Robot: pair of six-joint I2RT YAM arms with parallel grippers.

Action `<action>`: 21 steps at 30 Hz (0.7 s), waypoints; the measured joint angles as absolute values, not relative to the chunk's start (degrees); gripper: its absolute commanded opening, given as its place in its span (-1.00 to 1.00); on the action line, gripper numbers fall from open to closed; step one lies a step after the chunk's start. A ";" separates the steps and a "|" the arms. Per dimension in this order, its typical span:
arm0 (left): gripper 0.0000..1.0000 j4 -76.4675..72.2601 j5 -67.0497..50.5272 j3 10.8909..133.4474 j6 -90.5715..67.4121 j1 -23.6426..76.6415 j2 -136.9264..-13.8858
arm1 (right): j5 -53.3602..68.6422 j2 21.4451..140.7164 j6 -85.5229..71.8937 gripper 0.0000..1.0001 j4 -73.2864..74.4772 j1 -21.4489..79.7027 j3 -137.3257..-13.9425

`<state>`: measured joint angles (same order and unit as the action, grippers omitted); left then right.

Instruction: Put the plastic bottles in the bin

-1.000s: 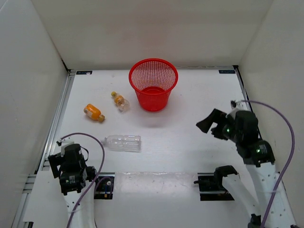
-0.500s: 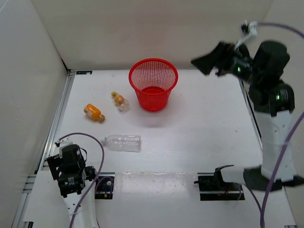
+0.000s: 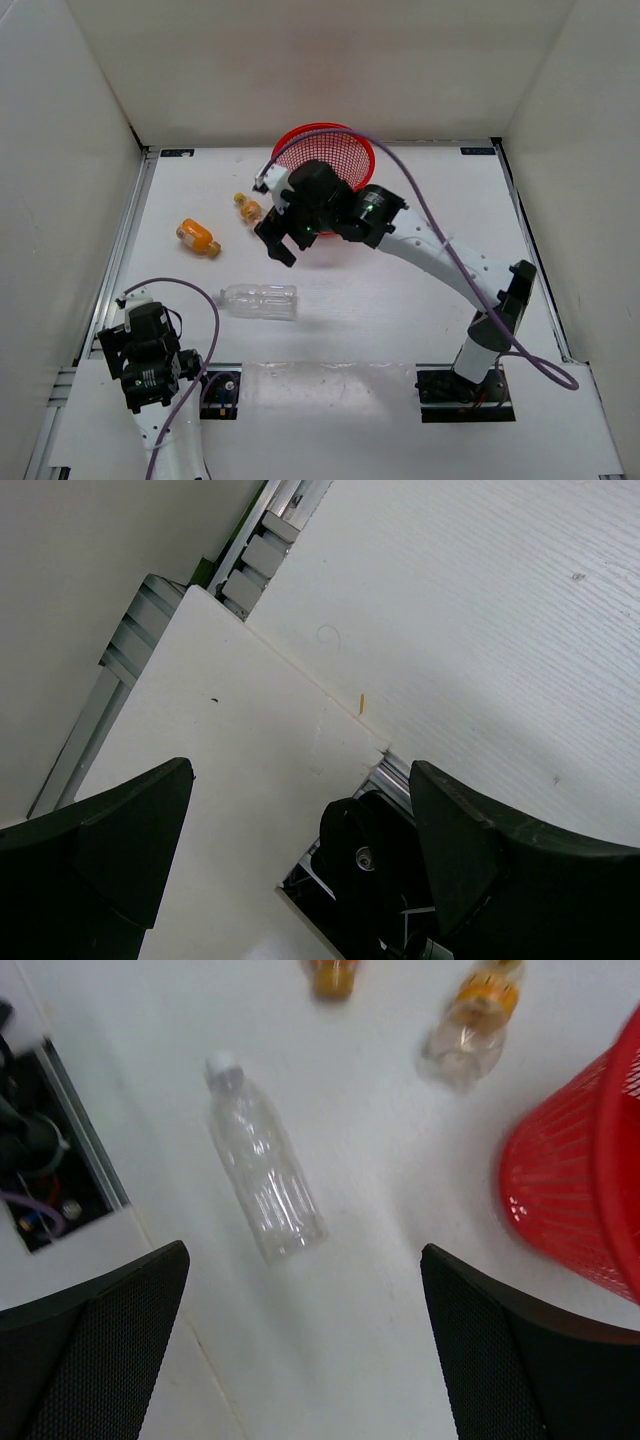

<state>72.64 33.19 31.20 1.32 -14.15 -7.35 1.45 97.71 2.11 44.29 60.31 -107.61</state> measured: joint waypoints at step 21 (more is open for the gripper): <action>1.00 72.62 32.99 31.24 1.72 -14.13 -7.92 | -4.25 127.92 6.70 0.84 30.39 69.67 -102.00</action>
